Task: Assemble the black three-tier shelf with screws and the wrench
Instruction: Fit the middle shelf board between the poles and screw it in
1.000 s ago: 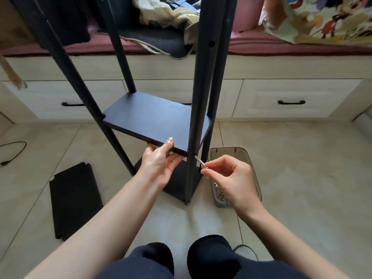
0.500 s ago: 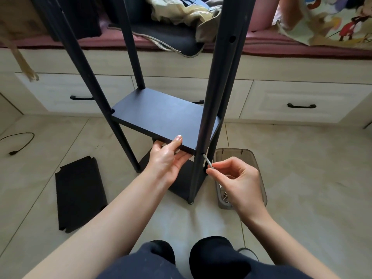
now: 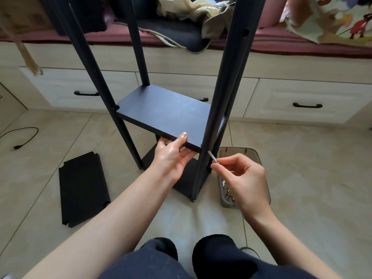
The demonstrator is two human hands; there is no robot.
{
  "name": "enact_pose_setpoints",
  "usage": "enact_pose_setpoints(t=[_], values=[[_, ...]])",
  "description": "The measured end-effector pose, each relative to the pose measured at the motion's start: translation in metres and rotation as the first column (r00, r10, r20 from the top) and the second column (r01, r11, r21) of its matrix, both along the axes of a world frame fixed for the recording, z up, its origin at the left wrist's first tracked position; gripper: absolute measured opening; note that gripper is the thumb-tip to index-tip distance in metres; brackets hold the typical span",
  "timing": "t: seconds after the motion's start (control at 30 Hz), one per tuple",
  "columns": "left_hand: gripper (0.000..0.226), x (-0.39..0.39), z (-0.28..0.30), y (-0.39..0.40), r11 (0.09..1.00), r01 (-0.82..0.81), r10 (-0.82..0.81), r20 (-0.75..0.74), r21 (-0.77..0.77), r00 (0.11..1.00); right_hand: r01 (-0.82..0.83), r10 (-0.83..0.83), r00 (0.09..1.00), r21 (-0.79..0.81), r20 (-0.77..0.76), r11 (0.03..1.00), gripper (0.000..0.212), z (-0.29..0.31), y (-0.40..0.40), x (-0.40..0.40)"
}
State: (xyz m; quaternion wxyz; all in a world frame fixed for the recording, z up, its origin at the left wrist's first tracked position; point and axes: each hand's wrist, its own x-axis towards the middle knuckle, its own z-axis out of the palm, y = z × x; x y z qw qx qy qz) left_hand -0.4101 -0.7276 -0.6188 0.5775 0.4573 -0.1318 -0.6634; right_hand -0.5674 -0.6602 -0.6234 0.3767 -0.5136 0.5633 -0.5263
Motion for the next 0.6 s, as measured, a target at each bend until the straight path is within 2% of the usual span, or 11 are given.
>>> enact_pose_setpoints(t=[0.27, 0.6], values=[[0.045, 0.000, 0.000, 0.001, 1.000, -0.012, 0.012, -0.008, -0.003, 1.000, 0.018, -0.019, 0.999, -0.022, -0.034, 1.000, 0.011, 0.000, -0.005, 0.005], [0.046, -0.001, -0.002, 0.000, 1.000, -0.014, 0.013, -0.017, -0.007, 1.000, 0.023, -0.037, 0.986, -0.085, -0.163, 0.996, 0.012, -0.001, -0.016, 0.013]])
